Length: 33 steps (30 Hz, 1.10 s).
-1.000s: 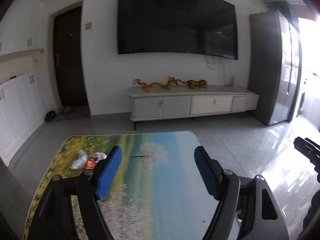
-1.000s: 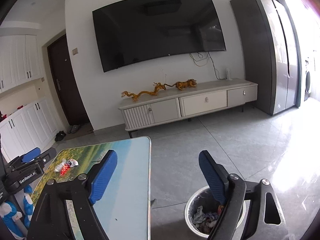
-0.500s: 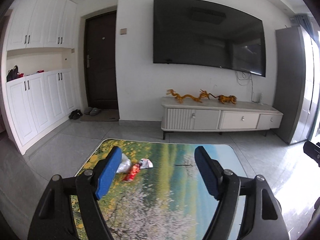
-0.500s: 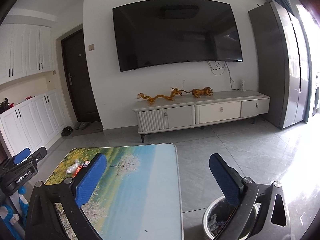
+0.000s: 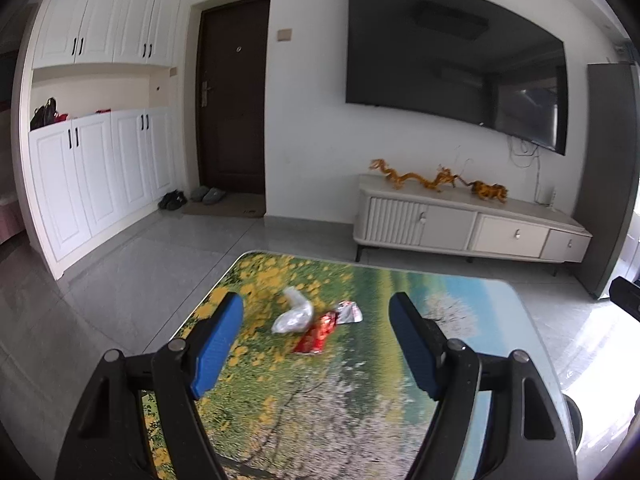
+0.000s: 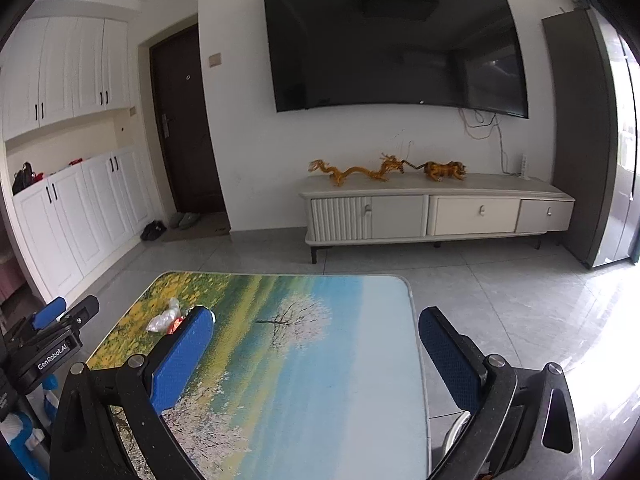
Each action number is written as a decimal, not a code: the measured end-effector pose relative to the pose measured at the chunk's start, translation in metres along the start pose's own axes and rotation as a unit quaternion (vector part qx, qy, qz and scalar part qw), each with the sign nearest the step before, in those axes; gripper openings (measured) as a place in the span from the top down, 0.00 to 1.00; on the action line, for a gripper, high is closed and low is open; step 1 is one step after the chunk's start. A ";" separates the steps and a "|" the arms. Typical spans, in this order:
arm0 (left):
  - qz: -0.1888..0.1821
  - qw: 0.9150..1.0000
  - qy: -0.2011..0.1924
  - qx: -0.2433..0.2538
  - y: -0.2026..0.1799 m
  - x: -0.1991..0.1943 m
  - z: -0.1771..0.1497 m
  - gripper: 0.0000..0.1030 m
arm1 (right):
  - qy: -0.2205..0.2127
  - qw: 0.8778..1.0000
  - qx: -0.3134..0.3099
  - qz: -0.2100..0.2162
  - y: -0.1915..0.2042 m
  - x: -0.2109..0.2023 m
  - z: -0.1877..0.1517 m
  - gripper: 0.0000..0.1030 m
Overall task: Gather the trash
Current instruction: 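Move both tools back over the table toward the clear bag and red wrapper, then grasp the clear plastic bag with the left tool while the right tool grasps the red wrapper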
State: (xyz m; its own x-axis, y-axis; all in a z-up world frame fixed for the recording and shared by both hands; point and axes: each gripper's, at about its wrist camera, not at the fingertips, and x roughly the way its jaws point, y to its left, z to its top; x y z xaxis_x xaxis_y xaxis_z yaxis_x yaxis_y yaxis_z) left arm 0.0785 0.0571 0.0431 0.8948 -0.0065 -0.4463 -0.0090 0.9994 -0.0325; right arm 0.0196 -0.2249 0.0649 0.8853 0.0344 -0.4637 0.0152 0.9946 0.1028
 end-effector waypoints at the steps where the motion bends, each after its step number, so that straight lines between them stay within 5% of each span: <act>1: 0.003 1.000 0.005 -0.003 0.004 0.007 -0.001 0.28 | 0.006 1.000 -0.001 0.003 0.003 0.007 -0.001 0.00; 20: -0.014 0.993 0.113 -0.013 0.064 0.082 -0.050 0.28 | 0.113 0.990 -0.031 0.075 0.042 0.093 -0.034 0.00; 33: -0.085 0.985 0.150 -0.016 0.074 0.164 -0.026 0.31 | 0.151 0.979 -0.046 0.128 0.083 0.147 -0.040 0.03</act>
State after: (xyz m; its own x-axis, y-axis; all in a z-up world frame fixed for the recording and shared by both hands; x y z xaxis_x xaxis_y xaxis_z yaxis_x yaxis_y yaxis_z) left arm 0.2128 0.1287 -0.0558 0.7124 -0.1869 -0.6765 0.1111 0.9818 -0.1543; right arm 0.1326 -0.1334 -0.0305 0.6771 0.2981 -0.6728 -0.2448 0.9535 0.1761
